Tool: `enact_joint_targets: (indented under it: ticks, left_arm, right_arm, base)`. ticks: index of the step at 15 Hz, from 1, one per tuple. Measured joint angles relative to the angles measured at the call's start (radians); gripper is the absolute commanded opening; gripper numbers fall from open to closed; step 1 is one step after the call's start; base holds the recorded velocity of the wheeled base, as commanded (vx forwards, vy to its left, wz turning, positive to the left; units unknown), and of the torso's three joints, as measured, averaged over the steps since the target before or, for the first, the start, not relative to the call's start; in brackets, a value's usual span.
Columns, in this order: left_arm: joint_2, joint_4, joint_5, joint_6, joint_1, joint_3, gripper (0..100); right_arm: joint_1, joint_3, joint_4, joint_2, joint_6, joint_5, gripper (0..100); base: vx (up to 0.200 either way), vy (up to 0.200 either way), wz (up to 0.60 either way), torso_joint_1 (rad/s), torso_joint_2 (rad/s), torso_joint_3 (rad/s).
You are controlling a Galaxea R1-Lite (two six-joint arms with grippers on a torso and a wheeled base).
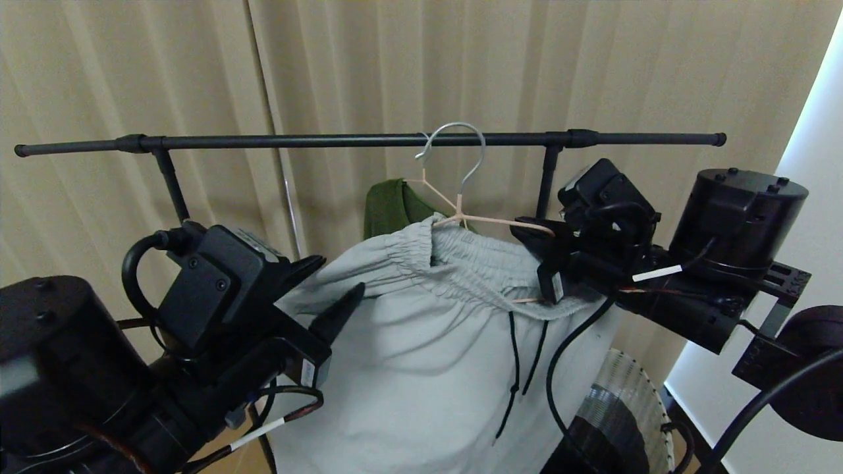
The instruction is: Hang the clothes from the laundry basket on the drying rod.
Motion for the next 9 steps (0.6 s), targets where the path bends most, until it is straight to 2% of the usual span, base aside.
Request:
enact_joint_targets:
  ticks: [3,7,9]
  left_arm:
    - [-0.003,-0.071,-0.009,-0.087,0.001,0.118,100]
    - [-0.006,-0.135,-0.009,-0.170,0.039,0.272,100]
    - [-0.005,-0.147,-0.010,-0.219,0.053,0.301,100]
  right_arm:
    - [-0.037,0.012,-0.006,-0.024,0.003,-0.039,0]
    - [-0.066,0.050,-0.004,-0.087,0.003,-0.041,0]
    - [-0.066,0.060,-0.004,-0.110,0.003,-0.041,0]
  base:
    - [0.000,0.000,0.00,0.000,0.00,0.000]
    - [0.000,0.000,0.00,0.000,0.00,0.000]
    - [0.000,0.000,0.00,0.000,0.00,0.000]
